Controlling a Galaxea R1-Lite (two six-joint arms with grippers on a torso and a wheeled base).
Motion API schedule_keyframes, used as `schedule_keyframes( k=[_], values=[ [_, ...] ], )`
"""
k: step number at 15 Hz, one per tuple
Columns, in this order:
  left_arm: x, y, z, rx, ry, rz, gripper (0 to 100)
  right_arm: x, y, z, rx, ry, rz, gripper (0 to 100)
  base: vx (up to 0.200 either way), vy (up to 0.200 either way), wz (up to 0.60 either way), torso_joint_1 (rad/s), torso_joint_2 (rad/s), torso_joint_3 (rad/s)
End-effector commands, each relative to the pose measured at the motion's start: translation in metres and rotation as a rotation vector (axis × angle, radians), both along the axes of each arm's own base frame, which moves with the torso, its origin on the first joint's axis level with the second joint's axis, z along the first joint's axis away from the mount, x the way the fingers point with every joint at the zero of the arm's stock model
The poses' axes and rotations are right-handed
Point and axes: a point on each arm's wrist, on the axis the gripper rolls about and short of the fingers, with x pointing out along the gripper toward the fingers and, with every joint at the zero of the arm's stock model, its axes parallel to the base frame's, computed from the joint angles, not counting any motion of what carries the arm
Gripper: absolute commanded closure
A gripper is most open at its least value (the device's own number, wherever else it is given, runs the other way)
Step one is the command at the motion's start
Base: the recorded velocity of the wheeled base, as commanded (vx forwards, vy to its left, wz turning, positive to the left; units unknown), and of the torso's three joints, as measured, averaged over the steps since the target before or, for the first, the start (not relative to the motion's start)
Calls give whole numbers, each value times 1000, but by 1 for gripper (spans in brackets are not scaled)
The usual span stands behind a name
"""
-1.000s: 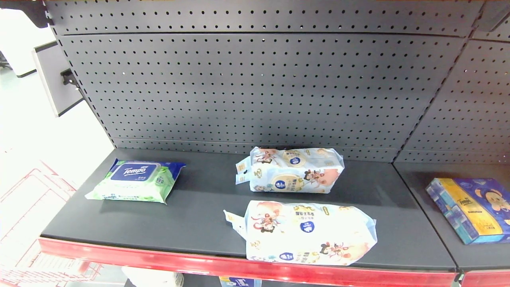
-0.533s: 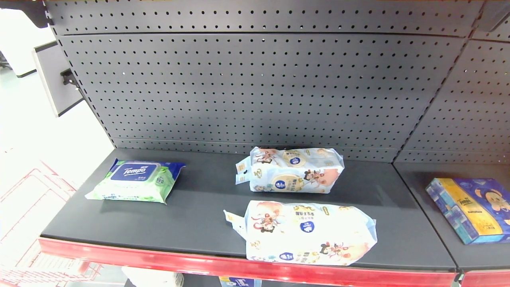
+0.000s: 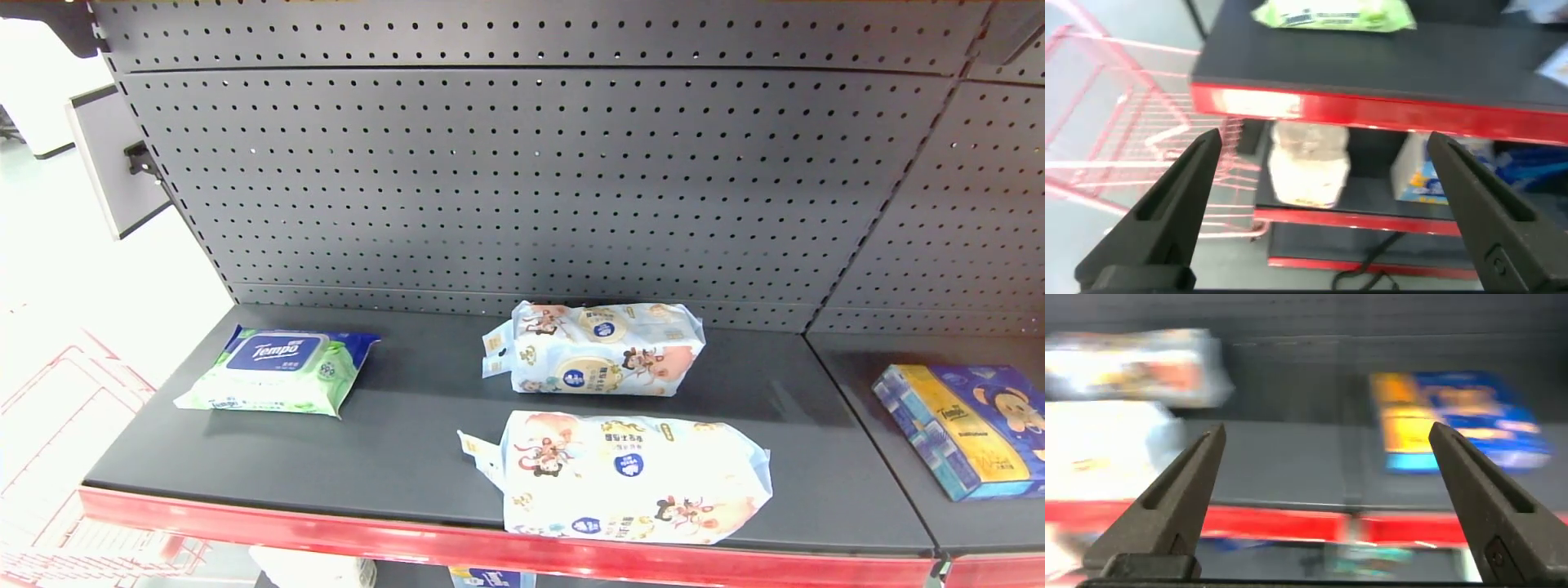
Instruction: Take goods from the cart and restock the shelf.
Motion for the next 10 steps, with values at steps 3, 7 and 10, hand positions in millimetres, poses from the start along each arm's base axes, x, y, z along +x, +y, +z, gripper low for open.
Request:
schedule_keyframes(
  k=[3, 7, 10],
  values=[
    [2, -6, -2, -72, -26, -193, 0, 23, 0, 39, -25, 56, -242, 0, 0, 0, 0, 0, 0, 0],
    [8, -3, -12, -20, -22, -60, 0, -8, 0, -43, -88, 34, -206, 0, 0, 0, 0, 0, 0, 0],
    [16, -3, -24, -12, -60, -3, 0, -14, 5, -66, -43, -53, -14, 0, 0, 0, 0, 0, 0, 0]
  ],
)
